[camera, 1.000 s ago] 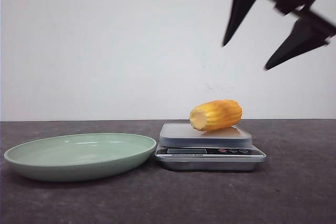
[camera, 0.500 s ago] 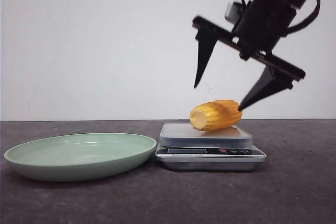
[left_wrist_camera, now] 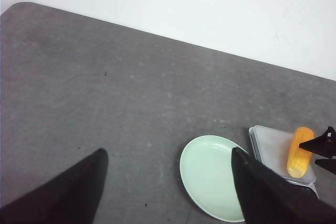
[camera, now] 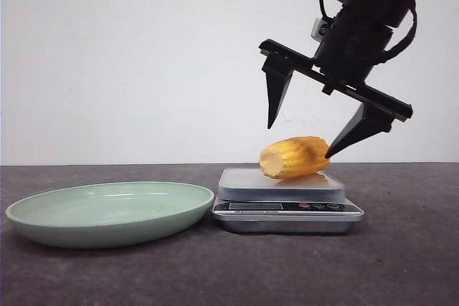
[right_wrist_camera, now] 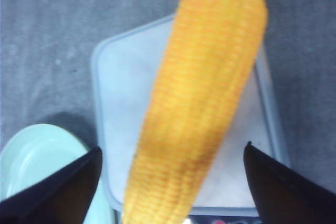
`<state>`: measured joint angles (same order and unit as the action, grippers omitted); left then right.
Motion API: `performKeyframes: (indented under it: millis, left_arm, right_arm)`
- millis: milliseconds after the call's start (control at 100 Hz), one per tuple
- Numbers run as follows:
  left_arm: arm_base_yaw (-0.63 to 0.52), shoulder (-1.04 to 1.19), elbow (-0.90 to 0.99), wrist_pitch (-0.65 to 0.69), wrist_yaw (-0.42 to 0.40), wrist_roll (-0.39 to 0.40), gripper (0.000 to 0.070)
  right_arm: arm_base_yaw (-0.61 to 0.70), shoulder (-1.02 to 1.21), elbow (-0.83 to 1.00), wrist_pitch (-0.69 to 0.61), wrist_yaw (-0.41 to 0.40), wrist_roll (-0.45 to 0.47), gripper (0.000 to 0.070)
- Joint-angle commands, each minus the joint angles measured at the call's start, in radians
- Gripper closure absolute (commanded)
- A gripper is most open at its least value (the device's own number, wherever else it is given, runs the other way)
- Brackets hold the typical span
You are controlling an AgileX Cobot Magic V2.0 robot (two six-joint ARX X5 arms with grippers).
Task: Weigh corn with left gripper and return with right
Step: 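Lower the right gripper over the corn on the scale and grasp it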
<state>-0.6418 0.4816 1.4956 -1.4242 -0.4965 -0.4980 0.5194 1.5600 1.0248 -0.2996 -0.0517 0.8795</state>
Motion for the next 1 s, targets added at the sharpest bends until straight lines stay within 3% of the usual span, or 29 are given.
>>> performKeyframes:
  millis: [0,520,560,680,750,870,990]
  left_arm:
    - [-0.006,0.006,0.012,-0.054,-0.001,0.018,0.0266]
    - [-0.006,0.006,0.008,-0.054,-0.026,0.054,0.0267]
    - [-0.006,0.006,0.007,-0.054,-0.029,0.058,0.0268]
    - [-0.006,0.006,0.006,-0.054,-0.040,0.064,0.0268]
    - [-0.006,0.006,0.006,-0.054,-0.040,0.064,0.0268]
    - [-0.006,0.006,0.006,-0.054,-0.062,0.066,0.0268]
    - [-0.006,0.006,0.006,-0.054,-0.066,0.067,0.0271]
  right_arm:
    - [0.012,0.021,0.011,0.008,0.012,0.020,0.0226]
    - [0.019,0.142,0.012,0.008,0.015,0.023,0.0236]
    - [0.022,0.153,0.013,0.007,0.012,0.023,0.0288]
    - [0.029,0.163,0.013,0.008,-0.010,0.018,0.0584]
    - [0.039,0.162,0.013,0.016,-0.002,0.002,0.0697]
    - [0.041,0.162,0.024,0.028,0.000,-0.034,0.0700]
    - [0.048,0.155,0.061,0.045,0.001,-0.176,0.0700]
